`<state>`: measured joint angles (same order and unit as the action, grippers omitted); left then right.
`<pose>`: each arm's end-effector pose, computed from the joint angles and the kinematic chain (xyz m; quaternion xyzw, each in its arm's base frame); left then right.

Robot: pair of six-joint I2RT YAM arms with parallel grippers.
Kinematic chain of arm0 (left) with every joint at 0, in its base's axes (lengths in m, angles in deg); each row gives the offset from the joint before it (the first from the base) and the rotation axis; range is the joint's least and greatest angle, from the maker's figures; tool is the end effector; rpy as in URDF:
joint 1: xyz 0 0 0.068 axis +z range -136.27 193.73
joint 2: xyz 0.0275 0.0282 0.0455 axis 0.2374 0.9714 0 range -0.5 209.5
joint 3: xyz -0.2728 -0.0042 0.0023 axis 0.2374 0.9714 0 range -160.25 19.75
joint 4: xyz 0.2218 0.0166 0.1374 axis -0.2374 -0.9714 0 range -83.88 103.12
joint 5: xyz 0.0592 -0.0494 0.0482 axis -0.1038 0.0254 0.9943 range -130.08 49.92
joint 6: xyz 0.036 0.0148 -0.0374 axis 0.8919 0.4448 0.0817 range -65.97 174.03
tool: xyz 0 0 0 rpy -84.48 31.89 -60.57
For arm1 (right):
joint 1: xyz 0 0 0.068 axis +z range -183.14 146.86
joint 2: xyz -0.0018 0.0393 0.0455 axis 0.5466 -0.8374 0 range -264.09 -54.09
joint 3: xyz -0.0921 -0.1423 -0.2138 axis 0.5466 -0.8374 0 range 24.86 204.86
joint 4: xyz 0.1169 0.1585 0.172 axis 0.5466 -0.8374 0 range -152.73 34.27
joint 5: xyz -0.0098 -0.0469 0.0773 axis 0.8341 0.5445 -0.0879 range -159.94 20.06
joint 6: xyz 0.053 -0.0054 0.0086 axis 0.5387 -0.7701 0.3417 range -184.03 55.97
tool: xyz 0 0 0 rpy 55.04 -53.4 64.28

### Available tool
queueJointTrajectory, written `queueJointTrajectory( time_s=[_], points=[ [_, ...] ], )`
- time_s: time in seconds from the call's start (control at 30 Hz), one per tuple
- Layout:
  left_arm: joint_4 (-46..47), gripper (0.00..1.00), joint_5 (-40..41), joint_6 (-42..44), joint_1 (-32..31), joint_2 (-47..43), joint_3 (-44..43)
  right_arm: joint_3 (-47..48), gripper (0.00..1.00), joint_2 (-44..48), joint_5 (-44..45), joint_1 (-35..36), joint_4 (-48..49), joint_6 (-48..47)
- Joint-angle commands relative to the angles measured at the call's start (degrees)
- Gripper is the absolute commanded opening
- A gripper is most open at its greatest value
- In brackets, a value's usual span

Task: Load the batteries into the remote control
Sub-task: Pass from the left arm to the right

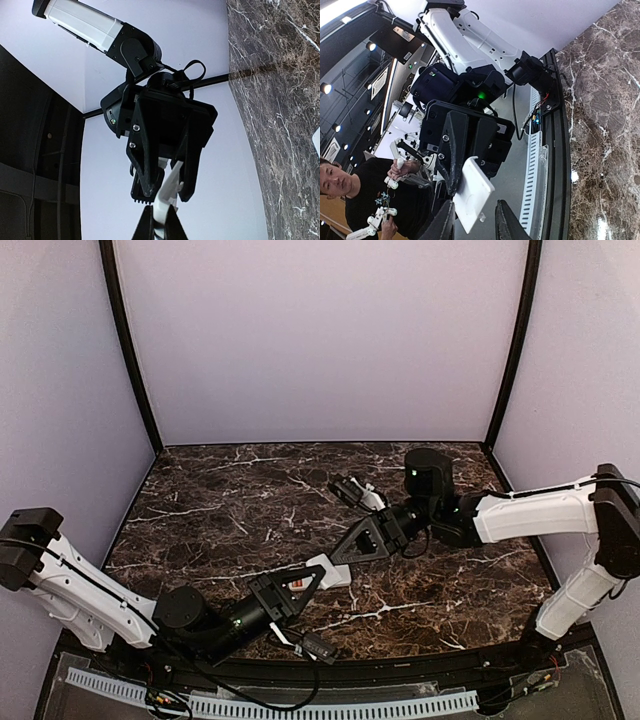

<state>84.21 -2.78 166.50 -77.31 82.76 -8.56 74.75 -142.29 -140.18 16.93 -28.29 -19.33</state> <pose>0.0165 -0.2775 0.2380 0.6094 0.1343 0.3295 0.7085 0.1834 0.2713 0.2563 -0.3954 0.6128 0.6837 0.0263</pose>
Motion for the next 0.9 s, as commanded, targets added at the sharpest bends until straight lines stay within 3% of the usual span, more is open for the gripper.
queueJointTrajectory(
  time_s=[0.0,0.37,0.53,0.6,0.67,0.73,0.77,0.8,0.83,0.87],
  points=[
    [2.9,0.0,0.8,0.9,-0.4,0.5,-0.2,0.3,0.23,-1.3,-3.1,1.0,6.3,3.1],
    [5.7,0.0,0.7,3.4,-0.4,1.8,0.2,0.3,0.14,-3.2,-5.0,2.0,11.0,7.3],
    [5.8,0.0,1.2,3.6,-0.4,1.9,0.3,0.3,0.0,-3.4,-5.7,2.1,11.8,8.2],
    [6.0,0.02,1.4,4.0,-0.4,1.9,0.6,0.2,0.0,-3.6,-6.1,2.1,13.4,9.6],
    [6.5,0.07,1.6,4.5,-0.4,2.1,0.8,0.0,0.0,-3.8,-6.3,2.1,15.3,10.9],
    [6.9,0.22,1.8,4.8,-0.3,1.9,1.1,-0.3,0.0,-4.1,-6.6,2.1,17.7,12.8],
    [7.2,0.38,1.8,4.9,-0.3,1.9,1.3,-0.3,0.0,-4.2,-6.8,2.1,18.9,13.6],
    [7.4,0.47,1.7,5.1,-0.3,1.8,1.4,-0.4,0.0,-4.3,-6.8,2.1,19.7,14.4],
    [7.9,0.64,1.6,5.2,-0.4,1.7,1.7,-0.3,0.0,-4.3,-6.8,2.1,20.2,14.9],
    [8.1,0.71,1.6,5.5,-0.4,1.5,1.9,-0.2,0.0,-4.3,-6.9,2.1,20.5,15.2]
  ],
)
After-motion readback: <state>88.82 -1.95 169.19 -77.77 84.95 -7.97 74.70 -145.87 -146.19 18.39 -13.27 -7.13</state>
